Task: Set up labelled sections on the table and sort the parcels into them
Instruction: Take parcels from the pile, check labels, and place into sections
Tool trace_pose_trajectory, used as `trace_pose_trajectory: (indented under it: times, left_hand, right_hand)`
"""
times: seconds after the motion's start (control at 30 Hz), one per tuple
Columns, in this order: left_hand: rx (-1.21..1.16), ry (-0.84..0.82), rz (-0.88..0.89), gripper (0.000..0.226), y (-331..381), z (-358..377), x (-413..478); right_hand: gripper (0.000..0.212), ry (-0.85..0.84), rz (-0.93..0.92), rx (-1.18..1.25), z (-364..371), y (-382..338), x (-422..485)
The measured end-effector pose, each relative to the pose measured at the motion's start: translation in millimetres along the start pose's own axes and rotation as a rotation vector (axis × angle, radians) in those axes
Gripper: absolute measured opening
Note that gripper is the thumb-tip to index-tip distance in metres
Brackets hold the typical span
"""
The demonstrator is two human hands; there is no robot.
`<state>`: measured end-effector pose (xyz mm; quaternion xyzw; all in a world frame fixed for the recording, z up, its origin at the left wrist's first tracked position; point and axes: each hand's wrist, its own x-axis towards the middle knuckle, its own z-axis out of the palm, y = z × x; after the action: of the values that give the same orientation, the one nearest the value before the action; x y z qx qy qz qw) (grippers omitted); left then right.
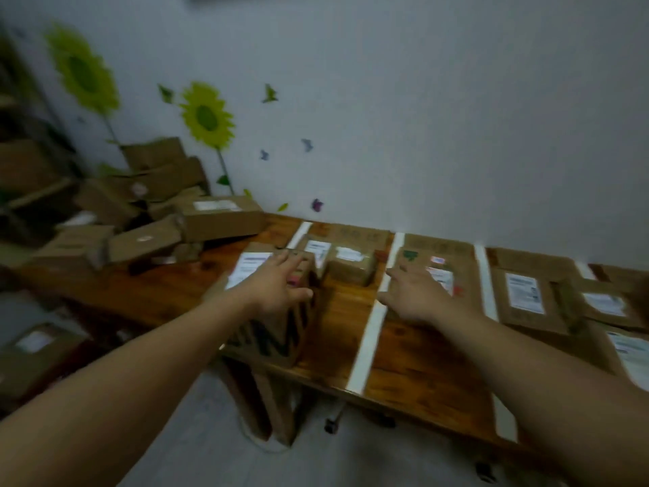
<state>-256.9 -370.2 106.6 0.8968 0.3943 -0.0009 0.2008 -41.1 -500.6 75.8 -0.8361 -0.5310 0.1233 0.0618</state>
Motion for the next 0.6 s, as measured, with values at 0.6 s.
trace_pose_trajectory:
  times: [0.6]
  left_hand:
    - [-0.248, 0.096, -0.533, 0.078, -336, -124, -11]
  right_hand:
    - [0.065, -0.066, -0.318, 0.087, 19, -320, 207]
